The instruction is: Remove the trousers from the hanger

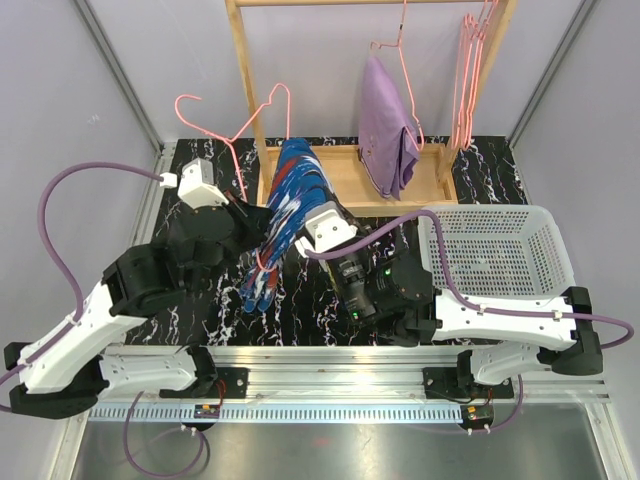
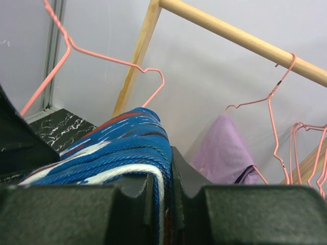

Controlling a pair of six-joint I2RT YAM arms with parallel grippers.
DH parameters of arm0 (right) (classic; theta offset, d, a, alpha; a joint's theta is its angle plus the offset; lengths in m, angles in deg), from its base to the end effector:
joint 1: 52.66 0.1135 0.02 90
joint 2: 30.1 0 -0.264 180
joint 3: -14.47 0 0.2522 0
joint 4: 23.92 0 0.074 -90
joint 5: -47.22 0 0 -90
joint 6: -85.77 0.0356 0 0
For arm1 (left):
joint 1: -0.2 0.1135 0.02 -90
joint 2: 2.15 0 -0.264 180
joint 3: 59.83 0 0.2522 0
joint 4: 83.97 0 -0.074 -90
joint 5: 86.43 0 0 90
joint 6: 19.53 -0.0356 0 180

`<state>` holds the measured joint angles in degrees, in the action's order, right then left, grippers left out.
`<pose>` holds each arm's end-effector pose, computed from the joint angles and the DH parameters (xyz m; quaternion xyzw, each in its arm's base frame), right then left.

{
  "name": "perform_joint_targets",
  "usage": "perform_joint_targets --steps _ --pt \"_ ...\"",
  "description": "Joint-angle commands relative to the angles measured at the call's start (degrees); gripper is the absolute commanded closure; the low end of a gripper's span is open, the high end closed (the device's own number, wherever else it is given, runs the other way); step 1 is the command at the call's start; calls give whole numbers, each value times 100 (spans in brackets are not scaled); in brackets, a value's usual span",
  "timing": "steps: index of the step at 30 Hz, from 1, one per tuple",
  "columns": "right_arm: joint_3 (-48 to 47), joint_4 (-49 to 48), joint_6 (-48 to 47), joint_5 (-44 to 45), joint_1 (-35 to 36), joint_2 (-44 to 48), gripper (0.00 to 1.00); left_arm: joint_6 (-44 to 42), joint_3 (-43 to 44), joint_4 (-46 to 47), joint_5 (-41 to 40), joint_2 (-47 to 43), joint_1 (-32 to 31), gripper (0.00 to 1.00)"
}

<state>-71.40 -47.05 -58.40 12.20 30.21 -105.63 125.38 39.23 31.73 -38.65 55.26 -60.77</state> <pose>0.0638 0.2751 0.4665 -0.2420 0.5321 -0.0181 0.8111 0.0980 -0.1273 0.4649 -0.1584 0.7858 -0.2793 0.5286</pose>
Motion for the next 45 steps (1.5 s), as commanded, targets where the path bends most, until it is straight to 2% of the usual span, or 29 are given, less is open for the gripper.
perform_joint_targets --steps 1,8,16,24,30,32,39,45 --pt "-768 -1331 -112 118 -34 565 100 -104 -338 -395 -313 -230 164 100" --pt "-1208 -471 512 -57 -34 978 100 -174 -856 -141 -41 -292 612 100" --pt "-1832 14 311 -163 -25 1119 100 -183 -1085 -52 108 -151 700 100" --pt "-2533 1410 539 -207 -25 1488 100 -323 -1419 -271 38 -344 858 100" --pt "-3062 2404 469 109 -25 1523 100 -446 -1700 -333 82 -608 1017 100" --pt "-3107 3008 539 258 -25 1628 100 -499 -1709 -377 73 -652 1026 100" --pt "-1844 3117 952 891 -34 2630 100 -684 -1718 -562 -41 -828 1105 100" --pt "-745 2528 425 1410 -25 3315 100 -789 -1771 -588 -32 -854 1158 100"
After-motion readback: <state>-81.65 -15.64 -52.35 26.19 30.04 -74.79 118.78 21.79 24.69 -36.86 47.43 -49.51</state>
